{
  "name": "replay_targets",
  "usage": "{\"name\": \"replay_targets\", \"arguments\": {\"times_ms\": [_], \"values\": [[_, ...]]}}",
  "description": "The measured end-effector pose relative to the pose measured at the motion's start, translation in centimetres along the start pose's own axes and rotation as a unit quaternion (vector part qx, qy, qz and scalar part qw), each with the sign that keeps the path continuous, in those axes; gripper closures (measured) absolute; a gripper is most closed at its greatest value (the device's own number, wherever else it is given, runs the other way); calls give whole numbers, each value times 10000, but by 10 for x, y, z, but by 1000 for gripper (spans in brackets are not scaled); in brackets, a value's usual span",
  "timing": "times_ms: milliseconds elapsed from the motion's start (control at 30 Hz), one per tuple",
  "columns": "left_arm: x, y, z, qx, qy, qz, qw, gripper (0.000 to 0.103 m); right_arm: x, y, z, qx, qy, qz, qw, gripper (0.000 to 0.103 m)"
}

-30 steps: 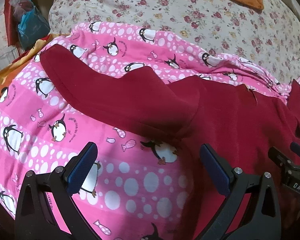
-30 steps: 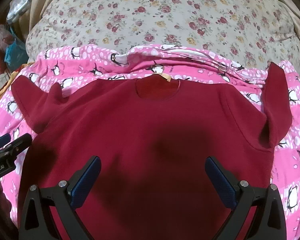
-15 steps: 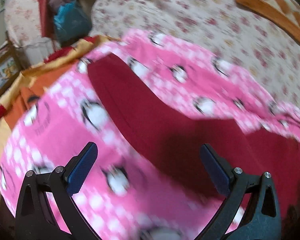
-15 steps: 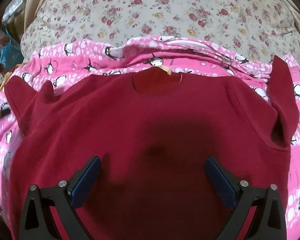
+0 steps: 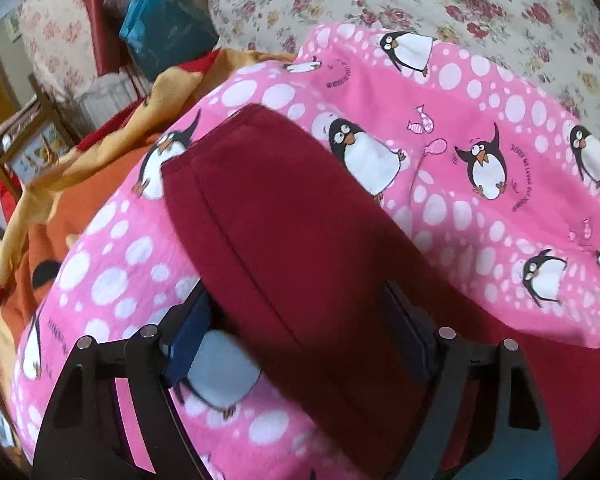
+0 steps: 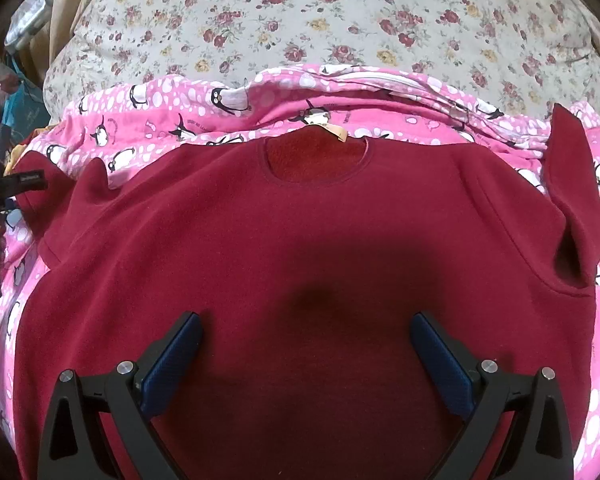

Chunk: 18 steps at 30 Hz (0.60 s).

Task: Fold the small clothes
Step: 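Grasp the sweatshirt sleeve cuff with the left gripper, then lift the sleeve with the left gripper and fold it across the body, release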

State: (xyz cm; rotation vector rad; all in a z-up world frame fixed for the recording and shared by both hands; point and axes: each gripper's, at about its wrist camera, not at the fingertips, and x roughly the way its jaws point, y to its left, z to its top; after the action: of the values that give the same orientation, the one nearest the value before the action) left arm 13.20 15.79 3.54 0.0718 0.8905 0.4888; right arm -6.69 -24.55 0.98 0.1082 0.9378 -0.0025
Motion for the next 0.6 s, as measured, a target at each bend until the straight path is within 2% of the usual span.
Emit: {"name": "replay_targets", "arguments": {"times_ms": [67,133,167,200,267,367,467,600], "values": [[-1,-2,1,83,-77,82,9999,38,1,0,1,2,6,11,10000,0],[-5,-1,1,74,-145,148,9998,71,1,0,1,0,4,7,10000,0],[-7,0,1,55,-154,81,9998,79,1,0,1,-4,1,-1,10000,0],[-10,2,1,12,-119,-160,9998,94,2,0,1,-7,-1,-7,10000,0],[-19,3,-2,-95,-61,-654,9978,95,2,1,1,-16,-5,-22,10000,0],[-41,5,-5,-144,-171,-1142,9932,95,2,0,0,-9,-19,-10,10000,0],[-74,1,-10,-219,-223,-1901,9813,95,1,-1,0,-3,-28,11,10000,0],[-130,-21,-22,61,-394,-2596,9649,95,1,-1,0,-20,-17,4,10000,0]]}}
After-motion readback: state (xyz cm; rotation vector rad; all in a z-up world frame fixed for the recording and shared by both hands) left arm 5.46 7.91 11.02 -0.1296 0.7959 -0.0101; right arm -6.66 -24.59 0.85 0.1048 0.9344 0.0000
